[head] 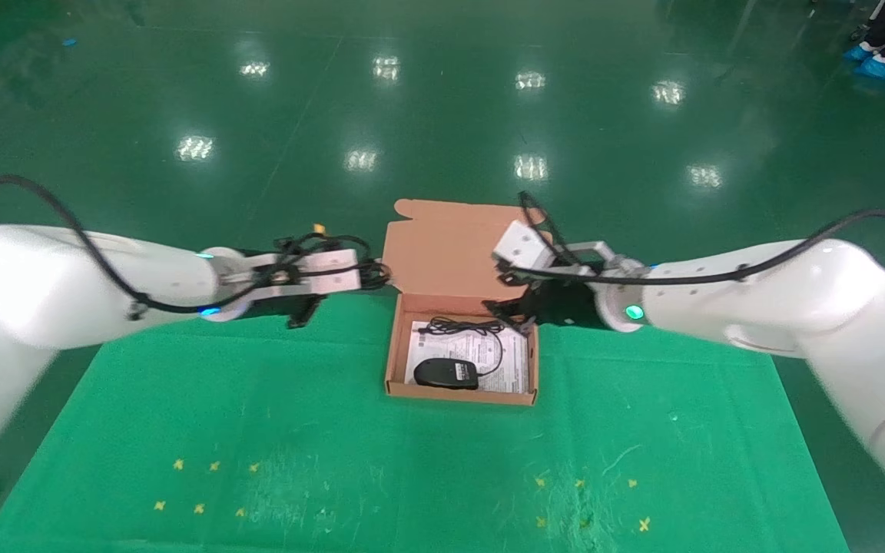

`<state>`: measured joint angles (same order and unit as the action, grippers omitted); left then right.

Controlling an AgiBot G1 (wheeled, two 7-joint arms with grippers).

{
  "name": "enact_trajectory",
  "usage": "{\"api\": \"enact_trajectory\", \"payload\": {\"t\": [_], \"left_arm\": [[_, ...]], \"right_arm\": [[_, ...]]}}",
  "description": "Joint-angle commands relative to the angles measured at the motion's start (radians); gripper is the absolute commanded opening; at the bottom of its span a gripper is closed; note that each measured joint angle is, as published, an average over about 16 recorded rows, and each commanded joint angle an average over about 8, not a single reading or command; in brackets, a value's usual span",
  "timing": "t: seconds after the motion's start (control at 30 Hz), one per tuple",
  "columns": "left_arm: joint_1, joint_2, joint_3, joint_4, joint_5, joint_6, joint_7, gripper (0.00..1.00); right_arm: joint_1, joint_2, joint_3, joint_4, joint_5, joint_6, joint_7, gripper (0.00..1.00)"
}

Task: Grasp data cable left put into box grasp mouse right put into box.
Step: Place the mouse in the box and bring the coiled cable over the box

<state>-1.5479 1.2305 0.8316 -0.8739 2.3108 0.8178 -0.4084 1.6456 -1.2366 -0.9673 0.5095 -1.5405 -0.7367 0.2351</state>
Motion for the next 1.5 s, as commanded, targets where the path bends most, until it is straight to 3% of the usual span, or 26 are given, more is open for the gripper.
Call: {"api": "enact_trajectory", "payload": {"t": [0.03,0.23,0.43,0.9,1.17,1.5], "left_arm": [[0.007,0.037,0.005,0.044,-0.017,-0.039,0.037,0.00],[0.026,0.118,0.035,0.149,-0.107,-0.182,0.203,0.00],[0.036,0.139,0.116,0.177,-0.266,-0.250,0.333,0.00],[0.032,0.143,0.333,0.178,-0.558,-0.336,0.452,0.00],[0.027,0.146,0.390,0.186,-0.623,-0.363,0.469,1.00],[0.026,0.145,0.385,0.186,-0.615,-0.362,0.470,1.00]], "right_arm": [[0.003,0.027,0.004,0.017,0.001,-0.001,0.005,1.00],[0.009,0.105,0.003,0.072,-0.017,0.002,0.038,1.00],[0.002,0.184,0.004,0.131,-0.029,0.004,0.077,1.00],[-0.022,0.301,0.006,0.237,-0.046,0.011,0.150,1.00],[-0.025,0.325,0.001,0.261,-0.054,-0.004,0.158,1.00],[-0.025,0.322,0.000,0.259,-0.054,-0.005,0.158,1.00]]}}
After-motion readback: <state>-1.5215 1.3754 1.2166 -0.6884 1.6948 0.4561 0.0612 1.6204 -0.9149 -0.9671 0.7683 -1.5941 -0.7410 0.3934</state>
